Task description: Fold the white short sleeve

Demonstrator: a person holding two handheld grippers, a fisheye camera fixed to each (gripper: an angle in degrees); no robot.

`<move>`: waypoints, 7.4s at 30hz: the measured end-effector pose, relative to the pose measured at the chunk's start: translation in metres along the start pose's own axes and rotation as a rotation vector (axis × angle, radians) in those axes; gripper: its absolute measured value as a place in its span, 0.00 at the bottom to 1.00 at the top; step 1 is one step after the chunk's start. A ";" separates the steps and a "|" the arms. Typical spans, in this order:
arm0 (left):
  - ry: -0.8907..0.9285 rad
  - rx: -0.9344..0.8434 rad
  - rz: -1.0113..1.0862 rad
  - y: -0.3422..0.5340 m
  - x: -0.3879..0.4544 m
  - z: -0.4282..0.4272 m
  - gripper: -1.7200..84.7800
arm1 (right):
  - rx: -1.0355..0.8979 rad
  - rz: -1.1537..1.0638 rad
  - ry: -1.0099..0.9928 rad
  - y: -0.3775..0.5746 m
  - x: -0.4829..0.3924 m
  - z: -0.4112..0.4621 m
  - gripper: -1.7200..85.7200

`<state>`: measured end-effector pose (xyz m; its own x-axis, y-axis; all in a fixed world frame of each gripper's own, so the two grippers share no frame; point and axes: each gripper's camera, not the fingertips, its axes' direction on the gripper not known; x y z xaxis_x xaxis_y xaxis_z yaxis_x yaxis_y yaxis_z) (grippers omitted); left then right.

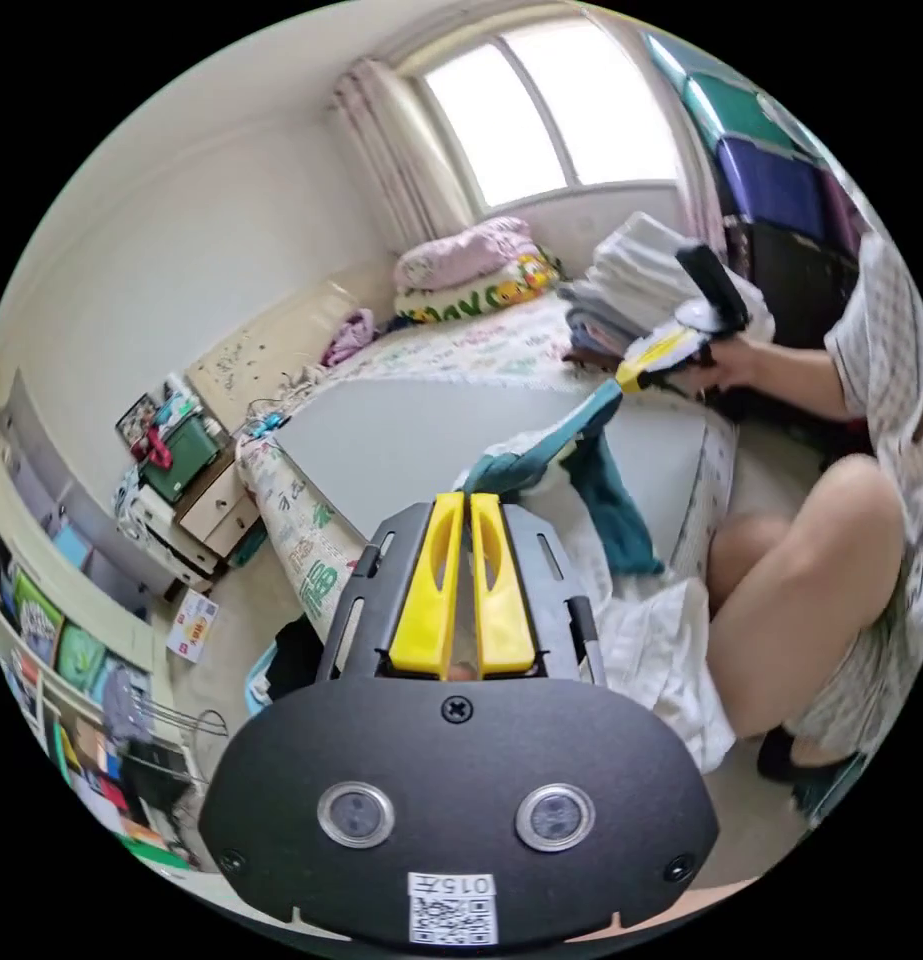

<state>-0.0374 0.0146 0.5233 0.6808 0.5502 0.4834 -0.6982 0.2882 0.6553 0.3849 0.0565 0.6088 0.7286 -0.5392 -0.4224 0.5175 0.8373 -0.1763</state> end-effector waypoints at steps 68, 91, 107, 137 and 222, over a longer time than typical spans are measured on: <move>0.143 -0.157 -0.255 -0.075 -0.158 0.229 0.15 | -0.314 -0.046 0.074 -0.210 0.226 0.193 0.15; 0.225 -0.029 -0.631 -0.028 -0.358 0.223 0.02 | -0.405 0.079 -0.185 -0.205 0.315 0.132 0.03; 0.174 0.015 -0.980 0.127 -0.404 0.125 0.10 | -0.250 0.273 0.373 -0.200 0.345 0.051 0.11; 0.092 -0.071 -1.158 0.179 -0.156 -0.061 0.02 | -0.118 0.349 0.220 0.103 0.061 -0.134 0.03; -0.041 -0.243 -0.827 0.009 -0.339 0.284 0.02 | -0.261 0.349 0.354 -0.167 0.273 0.183 0.01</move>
<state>-0.2113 -0.3923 0.5300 0.9955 0.0626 -0.0705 0.0002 0.7459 0.6661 0.5801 -0.2469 0.6858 0.6186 -0.2003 -0.7597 0.1117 0.9796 -0.1673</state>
